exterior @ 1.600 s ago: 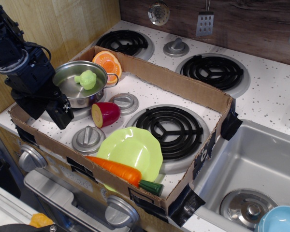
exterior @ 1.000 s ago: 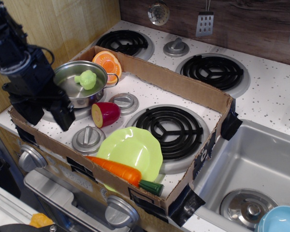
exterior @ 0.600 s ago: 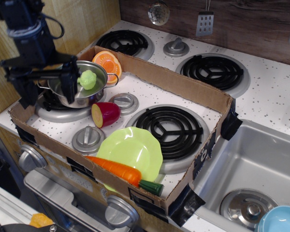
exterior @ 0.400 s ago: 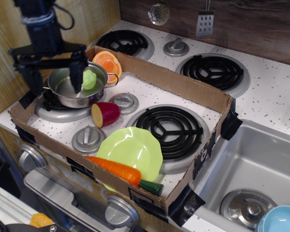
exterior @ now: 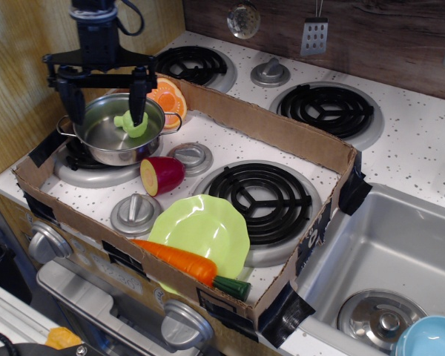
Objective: Take broccoli out of pan
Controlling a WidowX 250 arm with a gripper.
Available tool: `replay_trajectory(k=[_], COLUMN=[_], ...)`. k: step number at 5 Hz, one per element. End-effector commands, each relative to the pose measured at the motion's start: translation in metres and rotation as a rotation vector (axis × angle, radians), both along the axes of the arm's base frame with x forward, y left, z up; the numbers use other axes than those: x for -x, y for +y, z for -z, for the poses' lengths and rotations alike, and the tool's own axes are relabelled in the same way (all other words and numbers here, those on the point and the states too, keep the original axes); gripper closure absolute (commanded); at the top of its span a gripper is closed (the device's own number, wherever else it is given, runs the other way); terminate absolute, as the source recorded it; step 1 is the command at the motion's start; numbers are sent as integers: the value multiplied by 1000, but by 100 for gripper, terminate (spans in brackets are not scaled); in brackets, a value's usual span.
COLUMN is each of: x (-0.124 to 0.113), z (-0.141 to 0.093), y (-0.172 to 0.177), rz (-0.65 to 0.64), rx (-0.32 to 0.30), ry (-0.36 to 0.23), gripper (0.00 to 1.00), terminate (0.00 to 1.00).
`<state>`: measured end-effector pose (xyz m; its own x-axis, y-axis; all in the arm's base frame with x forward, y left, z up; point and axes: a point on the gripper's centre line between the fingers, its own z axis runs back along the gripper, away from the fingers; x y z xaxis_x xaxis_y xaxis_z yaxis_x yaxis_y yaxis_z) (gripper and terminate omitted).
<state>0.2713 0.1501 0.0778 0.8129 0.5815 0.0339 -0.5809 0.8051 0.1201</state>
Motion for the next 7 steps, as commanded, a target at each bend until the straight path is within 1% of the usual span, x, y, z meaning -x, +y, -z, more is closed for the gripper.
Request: replay_trajectory(k=[1,2,3,4,5,6,7], x=[-20,-24,-28,-30,-32,-34,-33], z=[5,13,24,33,41,41,38], y=[8,12,19,25,33,37,41], rz=[66,70,87,102,110,132,146], rx=[-101,-143,-129,-149,-138,-154,-161], ry=[-70,-72,-63,-75,-82,-109,-124], gripper=[0,0,0,0,0,0,0], terminate=[0,0,0,0,0,0,0])
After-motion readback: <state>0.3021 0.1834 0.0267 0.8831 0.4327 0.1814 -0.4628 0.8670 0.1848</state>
